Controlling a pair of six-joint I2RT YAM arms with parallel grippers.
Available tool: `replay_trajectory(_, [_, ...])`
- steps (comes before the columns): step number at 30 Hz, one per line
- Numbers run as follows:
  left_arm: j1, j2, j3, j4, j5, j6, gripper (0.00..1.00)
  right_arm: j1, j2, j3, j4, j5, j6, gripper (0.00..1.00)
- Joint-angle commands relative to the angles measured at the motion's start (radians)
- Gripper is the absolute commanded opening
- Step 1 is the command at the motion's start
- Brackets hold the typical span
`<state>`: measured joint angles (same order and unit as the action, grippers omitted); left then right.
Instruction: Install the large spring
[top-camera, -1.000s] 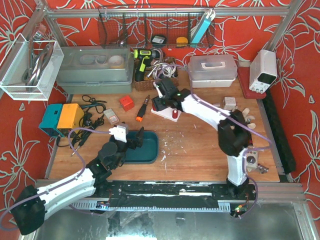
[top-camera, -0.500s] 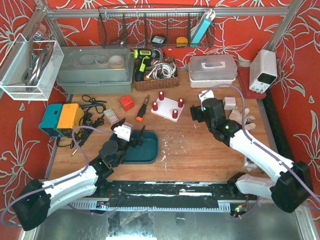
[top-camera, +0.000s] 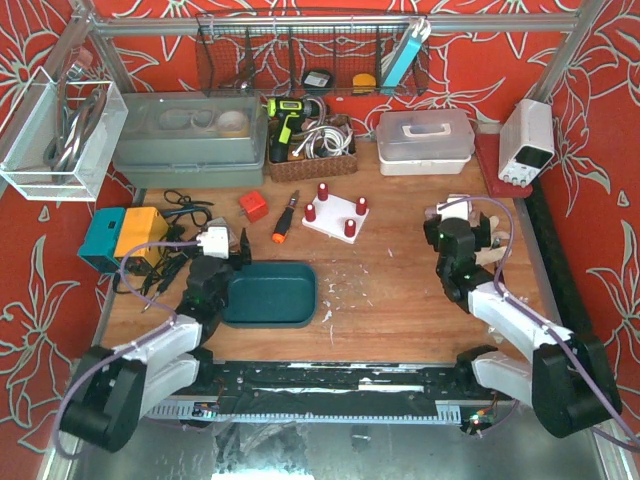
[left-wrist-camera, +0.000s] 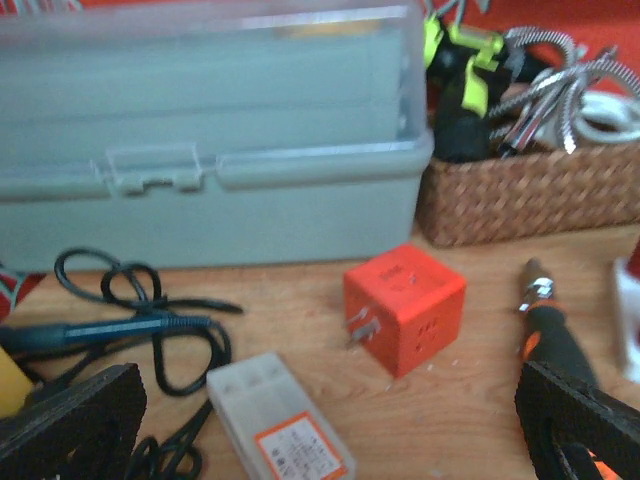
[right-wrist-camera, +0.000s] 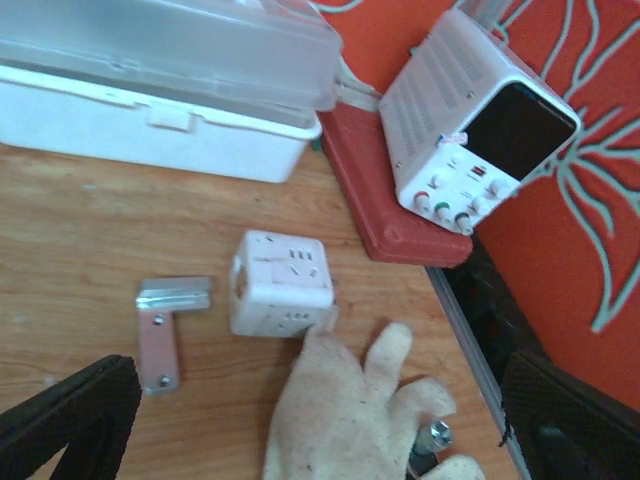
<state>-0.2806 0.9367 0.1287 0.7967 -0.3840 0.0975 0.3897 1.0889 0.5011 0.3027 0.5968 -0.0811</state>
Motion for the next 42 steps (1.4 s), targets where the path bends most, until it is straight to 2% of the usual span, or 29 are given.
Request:
replay_trajectory(1, [0.078, 0.135, 0.028, 0.068, 0.084, -0.042, 1.00, -0.059, 0.041, -0.078, 0.178, -0.034, -0.034, 0.99])
replay_trajectory(4, [0.110, 0.206, 0.020, 0.113, 0.120, -0.043, 1.00, -0.098, 0.075, -0.133, 0.286, -0.073, -0.046, 0.99])
replay_trajectory(7, [0.116, 0.242, -0.042, 0.271, 0.158, 0.010, 1.00, -0.145, 0.097, -0.159, 0.331, -0.163, 0.002, 0.99])
replay_trajectory(11, [0.119, 0.245, -0.056, 0.314, 0.189, -0.003, 1.00, -0.157, 0.153, -0.197, 0.424, -0.209, 0.002, 0.99])
replay_trajectory(16, [0.121, 0.378, -0.107, 0.543, 0.231, -0.012, 1.00, -0.167, 0.254, -0.280, 0.641, -0.243, -0.003, 0.99])
replay_trajectory(20, [0.122, 0.413, -0.074, 0.510, 0.237, -0.008, 1.00, -0.167, 0.343, -0.292, 0.753, -0.247, -0.011, 0.99])
replay_trajectory(24, [0.130, 0.478, -0.064, 0.550, 0.211, -0.026, 1.00, -0.178, 0.332, -0.260, 0.680, -0.259, 0.004, 0.99])
replay_trajectory(27, [0.146, 0.471, -0.038, 0.484, 0.227, -0.043, 1.00, -0.200, 0.326, -0.234, 0.610, -0.268, 0.031, 0.99])
replay_trajectory(32, [0.184, 0.475, -0.019, 0.454, 0.288, -0.061, 1.00, -0.204, 0.330, -0.234, 0.616, -0.270, 0.031, 0.99])
replay_trajectory(42, [0.187, 0.476, -0.021, 0.455, 0.290, -0.062, 1.00, -0.204, 0.327, -0.233, 0.610, -0.272, 0.033, 0.99])
